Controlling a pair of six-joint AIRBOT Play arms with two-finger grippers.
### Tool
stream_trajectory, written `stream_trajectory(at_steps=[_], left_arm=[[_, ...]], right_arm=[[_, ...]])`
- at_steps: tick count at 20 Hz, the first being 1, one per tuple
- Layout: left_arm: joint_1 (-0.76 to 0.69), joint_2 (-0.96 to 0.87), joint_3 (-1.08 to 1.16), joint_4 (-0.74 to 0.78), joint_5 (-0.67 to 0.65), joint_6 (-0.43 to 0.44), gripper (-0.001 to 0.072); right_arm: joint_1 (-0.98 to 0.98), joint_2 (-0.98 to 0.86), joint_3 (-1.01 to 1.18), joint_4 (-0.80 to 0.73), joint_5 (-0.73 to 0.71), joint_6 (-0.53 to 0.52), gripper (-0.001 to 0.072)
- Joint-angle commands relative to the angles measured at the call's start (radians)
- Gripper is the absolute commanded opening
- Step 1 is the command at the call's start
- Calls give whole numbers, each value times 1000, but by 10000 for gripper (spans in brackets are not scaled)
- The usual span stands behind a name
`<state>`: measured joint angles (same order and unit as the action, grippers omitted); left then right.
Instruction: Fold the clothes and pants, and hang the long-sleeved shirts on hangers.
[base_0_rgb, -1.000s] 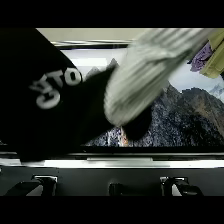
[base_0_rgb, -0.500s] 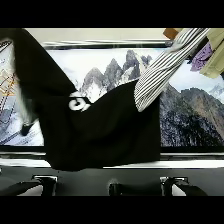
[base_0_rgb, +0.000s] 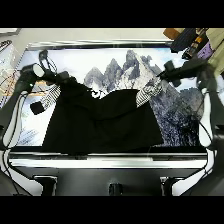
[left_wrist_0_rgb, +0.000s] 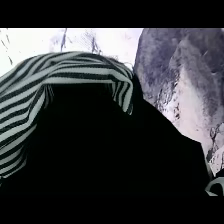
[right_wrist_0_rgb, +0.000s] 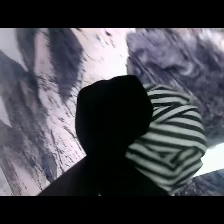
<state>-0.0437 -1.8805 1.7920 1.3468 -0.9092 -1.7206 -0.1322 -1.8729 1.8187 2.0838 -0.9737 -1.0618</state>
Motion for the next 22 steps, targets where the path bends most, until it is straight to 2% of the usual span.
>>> stream_trajectory(at_steps=[1, 2, 3, 4, 5, 6, 7, 9, 10, 12, 15, 17, 22], left_arm=[[8, -56, 4, -24, -26, 10, 304], [17, -50, 21, -37, -71, 58, 521], [32, -39, 46, -68, -125, 143, 626], [49, -22, 71, -97, -188, 230, 626], [68, 4, 89, -102, -250, 285, 627], [99, 43, 90, -117, -288, 303, 626], [139, 84, 82, -145, -311, 301, 626], [214, 169, 38, -151, -356, 311, 626], [251, 222, -16, -151, -355, 318, 626], [323, 344, -185, -151, -356, 353, 625], [431, 516, -513, -151, -345, 354, 625], [489, 604, -712, -151, -325, 353, 625], [549, 696, -984, -151, -343, 367, 623]], right_arm=[[-1, -87, 1, 76, -19, -15, 221], [-9, -72, 1, 78, -37, -72, 314], [-23, -47, 1, 77, -64, -138, 330], [-40, -10, 1, 76, -108, -227, 336], [-64, 29, 1, 68, -163, -315, 380], [-96, 73, 1, 38, -231, -391, 466], [-126, 113, 1, -8, -299, -447, 488], [-187, 178, -2, -120, -455, -561, 488], [-224, 208, -32, -124, -504, -589, 486], [-305, 285, -190, -45, -517, -637, 486], [-364, 393, -530, 17, -486, -687, 501], [-361, 417, -702, 55, -468, -725, 611], [-361, 417, -942, 96, -431, -793, 615]])
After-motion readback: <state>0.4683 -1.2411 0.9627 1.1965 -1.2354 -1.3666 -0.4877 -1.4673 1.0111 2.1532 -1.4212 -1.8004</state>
